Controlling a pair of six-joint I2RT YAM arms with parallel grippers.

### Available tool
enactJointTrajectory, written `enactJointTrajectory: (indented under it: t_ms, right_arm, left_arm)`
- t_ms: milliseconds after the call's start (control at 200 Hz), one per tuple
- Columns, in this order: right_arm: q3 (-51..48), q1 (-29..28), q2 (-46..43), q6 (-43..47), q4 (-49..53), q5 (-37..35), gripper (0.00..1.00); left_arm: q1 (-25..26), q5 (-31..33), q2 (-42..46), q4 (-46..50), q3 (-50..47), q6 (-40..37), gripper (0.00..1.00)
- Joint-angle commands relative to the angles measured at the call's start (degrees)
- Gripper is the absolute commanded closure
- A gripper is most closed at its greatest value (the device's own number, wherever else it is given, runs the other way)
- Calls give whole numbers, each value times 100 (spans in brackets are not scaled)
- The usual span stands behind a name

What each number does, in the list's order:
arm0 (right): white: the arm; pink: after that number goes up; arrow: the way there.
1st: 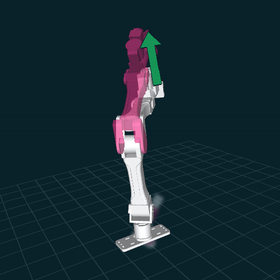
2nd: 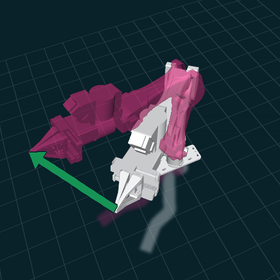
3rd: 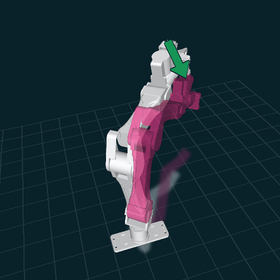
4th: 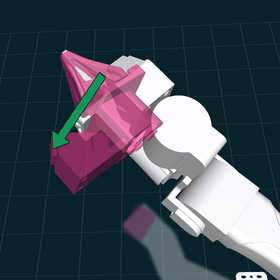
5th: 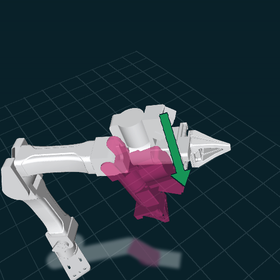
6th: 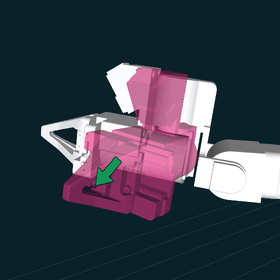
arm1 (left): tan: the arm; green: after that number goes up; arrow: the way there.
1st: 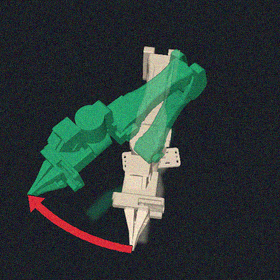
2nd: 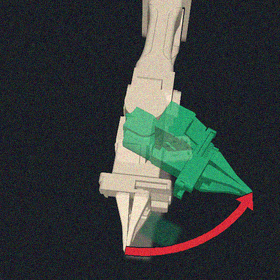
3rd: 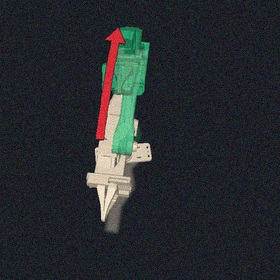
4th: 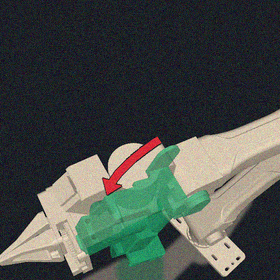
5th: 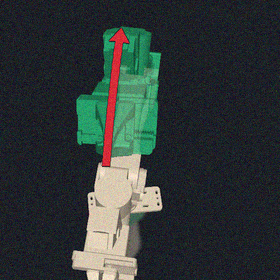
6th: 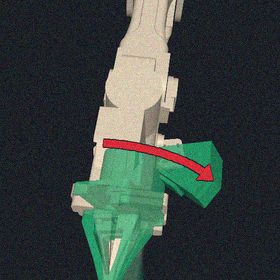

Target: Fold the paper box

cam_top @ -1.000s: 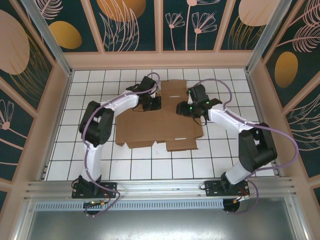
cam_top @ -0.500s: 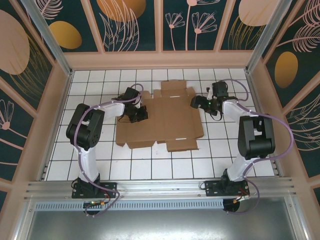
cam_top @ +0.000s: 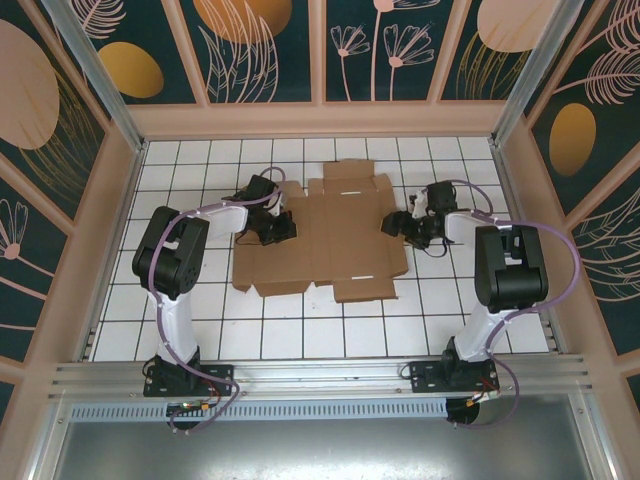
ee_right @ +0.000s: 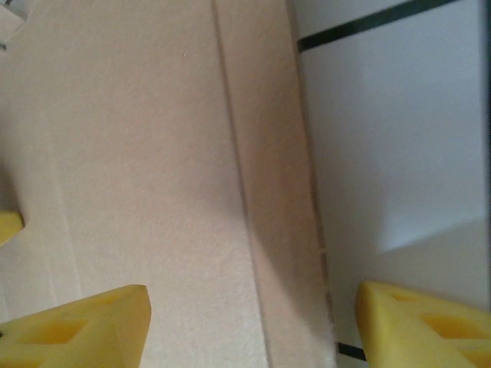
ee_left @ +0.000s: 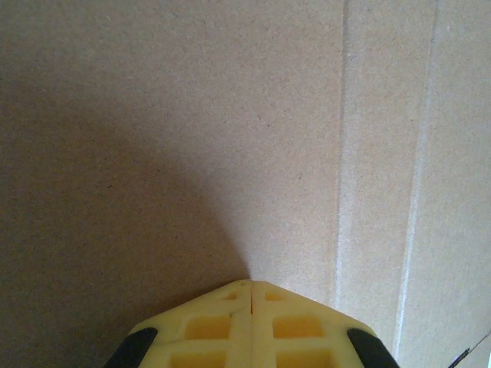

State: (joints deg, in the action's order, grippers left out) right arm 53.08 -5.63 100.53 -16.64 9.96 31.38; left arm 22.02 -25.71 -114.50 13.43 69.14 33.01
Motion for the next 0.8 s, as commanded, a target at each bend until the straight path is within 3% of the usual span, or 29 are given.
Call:
enactJointTrajectory:
  t_ms: [0, 260, 310, 390, 646, 796]
  right_arm:
    - [-128, -37, 90, -50, -11, 461, 38]
    - [-31, -184, -52, 174, 294, -32, 57]
    - [117, -307, -130, 265, 485, -510, 61]
    - [462, -546, -163, 415, 916, -1519, 75]
    - [1407, -1538, -295, 892, 1650, -3572, 83]
    - [1948, -1926, -31, 1116, 2059, -4358, 100]
  left_arm:
    - [-14, 25, -292, 130, -77, -164, 100]
    - [-14, -45, -223, 64, -179, -130, 100]
    - [-13, -50, -180, 37, -229, -116, 100]
    - [-11, -54, -139, 21, -283, -86, 100]
    - [-14, -66, 175, -96, -484, 156, 100]
    - [-5, -313, 293, -318, -717, 462, 100]
